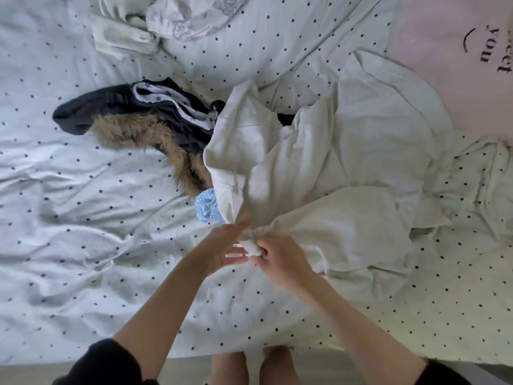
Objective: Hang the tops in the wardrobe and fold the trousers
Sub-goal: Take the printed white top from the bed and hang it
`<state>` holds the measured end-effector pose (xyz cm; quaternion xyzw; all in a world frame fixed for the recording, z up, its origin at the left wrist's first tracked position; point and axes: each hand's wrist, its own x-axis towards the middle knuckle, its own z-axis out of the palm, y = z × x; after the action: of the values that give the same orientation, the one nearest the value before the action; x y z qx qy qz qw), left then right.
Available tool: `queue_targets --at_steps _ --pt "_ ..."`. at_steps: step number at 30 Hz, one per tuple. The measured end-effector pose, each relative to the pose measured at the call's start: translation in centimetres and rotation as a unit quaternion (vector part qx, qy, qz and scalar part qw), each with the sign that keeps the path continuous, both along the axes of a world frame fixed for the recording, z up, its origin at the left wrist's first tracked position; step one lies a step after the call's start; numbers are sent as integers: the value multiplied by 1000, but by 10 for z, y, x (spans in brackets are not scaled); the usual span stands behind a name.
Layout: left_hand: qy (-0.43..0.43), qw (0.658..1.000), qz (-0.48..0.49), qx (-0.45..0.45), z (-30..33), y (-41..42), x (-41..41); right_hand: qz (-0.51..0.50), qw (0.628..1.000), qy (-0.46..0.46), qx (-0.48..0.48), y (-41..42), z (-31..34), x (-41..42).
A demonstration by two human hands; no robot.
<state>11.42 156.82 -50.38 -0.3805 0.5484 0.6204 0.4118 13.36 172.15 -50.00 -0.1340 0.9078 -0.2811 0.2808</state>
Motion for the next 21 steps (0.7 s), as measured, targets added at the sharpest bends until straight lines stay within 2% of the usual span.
queue_targets --at_steps 2,4,6,8,10,11,13,15,18,21 --pt "6 999 -21 -30 -3 3 12 54 995 -80 -11 1 6 11" --pt "34 995 -1 -99 -7 3 21 56 992 -112 -14 6 8 8" --pt "81 989 15 -123 -7 -6 31 14 999 -38 -16 5 9 -7" --pt "142 977 -52 -151 -3 -18 41 -24 996 79 -24 2 8 -29" --pt "198 951 -128 -201 5 -30 52 41 987 158 8 -9 9 -55" --pt "216 937 -147 -233 12 -36 60 110 979 166 45 -18 12 -65" --pt "233 921 -154 -273 26 -47 74 246 948 171 110 -35 15 -77" --pt "253 910 -149 -294 44 -56 84 333 911 201 135 -47 14 -80" --pt "288 887 -119 -340 83 -75 97 341 887 289 117 -62 28 -79" --pt "318 850 -86 -411 118 -99 104 291 897 327 66 -76 65 -84"
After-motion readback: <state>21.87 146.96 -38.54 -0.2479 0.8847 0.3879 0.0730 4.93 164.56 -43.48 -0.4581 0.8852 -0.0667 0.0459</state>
